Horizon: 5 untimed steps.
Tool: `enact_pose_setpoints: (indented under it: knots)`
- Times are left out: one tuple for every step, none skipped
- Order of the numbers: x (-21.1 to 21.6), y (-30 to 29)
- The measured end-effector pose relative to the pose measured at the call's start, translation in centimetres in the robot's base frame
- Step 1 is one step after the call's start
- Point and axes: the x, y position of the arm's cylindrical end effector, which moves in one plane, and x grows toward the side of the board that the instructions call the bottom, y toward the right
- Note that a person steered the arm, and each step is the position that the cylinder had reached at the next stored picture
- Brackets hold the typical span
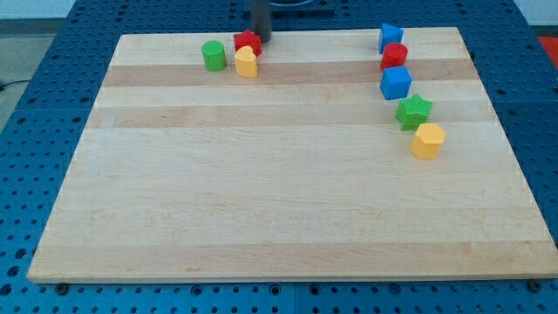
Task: Move the yellow heart with the red star towards the bottom
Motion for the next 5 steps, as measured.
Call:
enact_pose_setpoints:
  knots:
    - [2.7,-2.5]
    - [5.7,-0.6]
    - [5.8,1.2]
    - [7.0,3.4]
    - [11.0,6.0]
